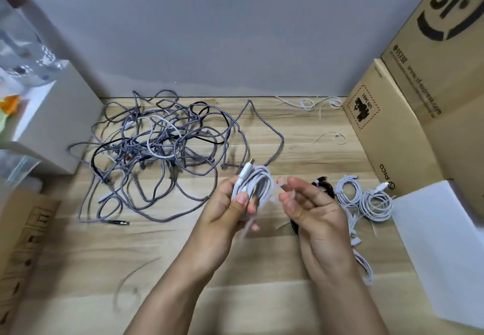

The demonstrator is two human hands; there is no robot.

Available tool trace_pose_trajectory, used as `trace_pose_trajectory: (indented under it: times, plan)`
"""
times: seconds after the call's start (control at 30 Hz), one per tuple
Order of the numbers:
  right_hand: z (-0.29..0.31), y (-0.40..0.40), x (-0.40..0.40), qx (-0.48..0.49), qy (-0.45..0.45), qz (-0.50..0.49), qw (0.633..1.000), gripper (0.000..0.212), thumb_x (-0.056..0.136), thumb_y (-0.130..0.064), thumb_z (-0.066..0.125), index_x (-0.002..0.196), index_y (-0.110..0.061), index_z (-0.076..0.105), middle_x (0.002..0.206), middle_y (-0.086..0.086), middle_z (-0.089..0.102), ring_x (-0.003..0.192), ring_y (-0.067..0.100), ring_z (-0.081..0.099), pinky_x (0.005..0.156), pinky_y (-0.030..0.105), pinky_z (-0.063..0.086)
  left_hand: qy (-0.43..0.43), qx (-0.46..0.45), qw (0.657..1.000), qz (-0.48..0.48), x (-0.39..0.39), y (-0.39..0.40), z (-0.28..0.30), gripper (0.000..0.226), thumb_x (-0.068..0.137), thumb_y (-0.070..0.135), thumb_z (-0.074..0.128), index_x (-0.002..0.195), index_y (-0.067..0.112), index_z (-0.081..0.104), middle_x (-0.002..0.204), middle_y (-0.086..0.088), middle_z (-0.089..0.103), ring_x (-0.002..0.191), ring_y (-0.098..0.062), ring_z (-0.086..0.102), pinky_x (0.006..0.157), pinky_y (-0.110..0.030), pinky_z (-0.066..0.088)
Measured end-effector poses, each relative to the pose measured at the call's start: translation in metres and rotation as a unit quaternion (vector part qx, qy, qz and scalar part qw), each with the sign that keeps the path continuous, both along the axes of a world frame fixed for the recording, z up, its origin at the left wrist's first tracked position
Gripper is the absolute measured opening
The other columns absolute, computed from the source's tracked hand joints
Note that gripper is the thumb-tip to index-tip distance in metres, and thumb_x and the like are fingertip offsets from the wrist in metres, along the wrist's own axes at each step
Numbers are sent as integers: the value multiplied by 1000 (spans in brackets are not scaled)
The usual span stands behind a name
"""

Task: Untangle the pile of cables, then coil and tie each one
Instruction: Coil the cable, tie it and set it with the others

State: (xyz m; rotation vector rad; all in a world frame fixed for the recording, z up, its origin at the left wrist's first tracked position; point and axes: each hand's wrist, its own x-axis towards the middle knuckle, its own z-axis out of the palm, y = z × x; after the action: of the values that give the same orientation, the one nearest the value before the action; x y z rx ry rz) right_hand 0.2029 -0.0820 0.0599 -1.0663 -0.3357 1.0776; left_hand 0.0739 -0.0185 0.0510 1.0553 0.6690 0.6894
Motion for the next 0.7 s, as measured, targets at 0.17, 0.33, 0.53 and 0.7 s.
trace_pose_trajectory:
  times: [0.17,0.33,0.53,0.7]
  plan:
    - [2,-14,-14,12,-46,-8,999,57,31,-41,92,81,-19,78,71,2,72,66,7,67,63,17,52,4,5,1000,-13,-2,-16,2,39,85,25,45,118,4,50,70,7,51,70,-8,50,64,-24,48]
    - [-1,-17,-21,5,-74,-60,995,58,32,-47,91,82,-22,77,77,1,73,72,6,66,67,16,52,25,21,999,-18,-5,-22,1,38,86,27,44,116,6,51,69,9,52,69,-5,51,65,-23,48]
    - [-1,-19,-20,-7,-64,-100,993,61,28,-51,91,82,-26,78,76,-4,72,74,3,65,69,13,50,28,29,999,-6,-10,-23,1,39,85,26,43,119,7,49,70,10,52,68,-2,49,66,-23,48]
    - [2,-20,-23,-39,-74,-41,996,35,54,-41,80,82,-19,77,80,1,74,71,5,65,68,13,50,40,59,997,-7,-8,-25,1,39,86,27,42,119,8,49,72,14,53,69,-2,49,67,-25,48]
